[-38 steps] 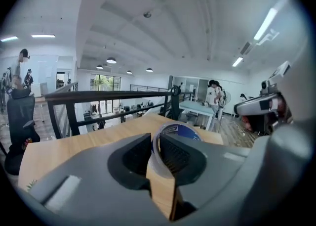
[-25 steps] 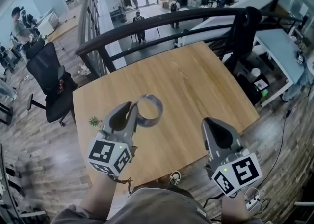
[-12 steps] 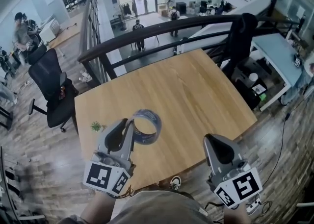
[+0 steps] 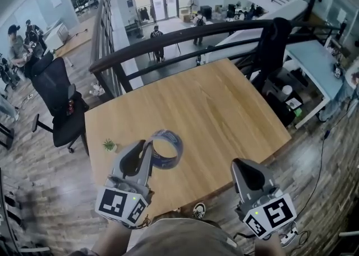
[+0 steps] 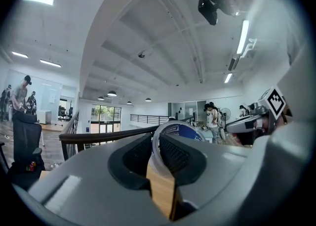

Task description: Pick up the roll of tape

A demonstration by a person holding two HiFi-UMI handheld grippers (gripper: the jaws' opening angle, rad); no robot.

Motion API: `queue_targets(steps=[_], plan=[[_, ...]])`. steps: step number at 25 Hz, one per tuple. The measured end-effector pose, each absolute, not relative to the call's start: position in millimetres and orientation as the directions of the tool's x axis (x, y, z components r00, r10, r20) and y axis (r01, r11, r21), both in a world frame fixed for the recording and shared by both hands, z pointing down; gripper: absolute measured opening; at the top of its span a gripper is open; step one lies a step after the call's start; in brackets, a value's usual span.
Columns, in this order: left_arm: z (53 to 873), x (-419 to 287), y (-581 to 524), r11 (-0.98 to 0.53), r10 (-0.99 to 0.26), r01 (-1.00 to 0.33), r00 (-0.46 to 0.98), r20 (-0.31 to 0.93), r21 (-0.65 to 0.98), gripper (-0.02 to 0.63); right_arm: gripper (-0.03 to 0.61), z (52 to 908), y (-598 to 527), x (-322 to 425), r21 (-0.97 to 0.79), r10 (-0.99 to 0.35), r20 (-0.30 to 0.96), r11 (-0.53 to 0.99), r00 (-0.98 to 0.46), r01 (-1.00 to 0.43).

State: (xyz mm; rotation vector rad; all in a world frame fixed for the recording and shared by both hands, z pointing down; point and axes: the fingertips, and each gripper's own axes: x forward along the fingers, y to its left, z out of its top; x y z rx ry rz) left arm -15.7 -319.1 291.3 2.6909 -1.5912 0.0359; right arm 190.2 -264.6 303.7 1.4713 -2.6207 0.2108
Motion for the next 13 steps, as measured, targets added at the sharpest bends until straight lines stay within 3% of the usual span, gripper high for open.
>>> queue_targets(steps=[13], plan=[[285.7,-12.0,-306.7,-0.482,-0.876,-0.876,0.482,0.024,0.006,0.051,0.011,300.6,-255.9,197.3,-0.028,-0.848,0.170,0.504,-0.501,-0.863]])
